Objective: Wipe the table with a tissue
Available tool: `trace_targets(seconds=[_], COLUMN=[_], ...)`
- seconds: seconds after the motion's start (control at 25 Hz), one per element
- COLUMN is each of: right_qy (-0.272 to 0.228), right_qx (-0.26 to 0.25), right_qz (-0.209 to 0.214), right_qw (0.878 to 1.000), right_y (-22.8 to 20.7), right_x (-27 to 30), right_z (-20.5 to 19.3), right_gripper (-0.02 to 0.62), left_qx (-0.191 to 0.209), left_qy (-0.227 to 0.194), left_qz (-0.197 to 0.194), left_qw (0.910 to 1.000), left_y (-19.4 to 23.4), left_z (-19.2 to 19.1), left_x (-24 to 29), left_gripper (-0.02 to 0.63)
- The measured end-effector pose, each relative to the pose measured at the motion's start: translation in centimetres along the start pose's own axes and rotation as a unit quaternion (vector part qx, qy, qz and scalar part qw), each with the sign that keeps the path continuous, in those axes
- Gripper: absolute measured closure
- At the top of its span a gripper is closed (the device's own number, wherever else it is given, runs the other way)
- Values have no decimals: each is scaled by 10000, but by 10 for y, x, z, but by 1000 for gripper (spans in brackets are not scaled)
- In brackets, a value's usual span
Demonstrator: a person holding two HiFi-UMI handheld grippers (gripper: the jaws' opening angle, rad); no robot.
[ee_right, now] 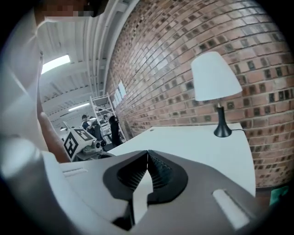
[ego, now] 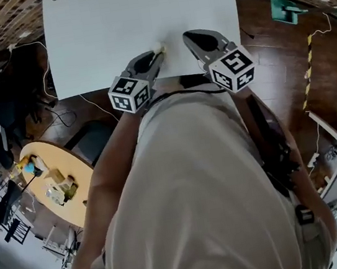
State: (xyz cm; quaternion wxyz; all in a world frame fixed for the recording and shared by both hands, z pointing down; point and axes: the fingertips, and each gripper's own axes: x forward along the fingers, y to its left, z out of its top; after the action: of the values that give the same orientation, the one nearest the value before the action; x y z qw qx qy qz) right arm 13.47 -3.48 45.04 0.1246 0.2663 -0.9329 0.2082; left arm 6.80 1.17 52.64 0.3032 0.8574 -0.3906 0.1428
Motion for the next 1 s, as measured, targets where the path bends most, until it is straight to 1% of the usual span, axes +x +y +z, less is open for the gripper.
trace_targets(seconds=[0.12, 0.2, 0.28, 0.36, 0.52, 0.68, 0.84, 1.0], right_qy=[18, 152, 353, 425, 479, 449, 435, 468], right_qx=[-284, -483, -712, -881, -1165, -1221, -1046, -930], right_qz=[485, 803, 1012, 1203, 1489, 1716, 1660, 1626], right_qw=[9984, 9955, 9917, 9879, 9808, 9765, 9796, 9812], right_y=[54, 82, 99, 117, 148, 176, 178, 177], right_x=[37, 47, 47, 48, 53, 53, 43, 42], right_z=[4, 9, 10, 17, 25, 26, 20, 9], right_gripper=[588, 588, 588, 586, 588, 586, 588, 588], left_qx=[-18, -164, -381, -459, -491, -421, -372, -439], left_qy=[-316, -540, -765, -916, -1181, -1410, -1464, -1457], left_qz=[576, 898, 1063, 1207, 1394, 1491, 1481, 1614], left_qw=[9978, 9944, 9907, 9874, 9819, 9778, 9774, 9751], left_y=[32, 39, 41, 41, 44, 40, 29, 33], left_z=[8, 10, 0, -5, -9, -5, -8, -17], left_x=[-60, -88, -104, -120, -147, -167, -170, -177], left_gripper=[549, 549, 549, 549, 549, 549, 549, 549])
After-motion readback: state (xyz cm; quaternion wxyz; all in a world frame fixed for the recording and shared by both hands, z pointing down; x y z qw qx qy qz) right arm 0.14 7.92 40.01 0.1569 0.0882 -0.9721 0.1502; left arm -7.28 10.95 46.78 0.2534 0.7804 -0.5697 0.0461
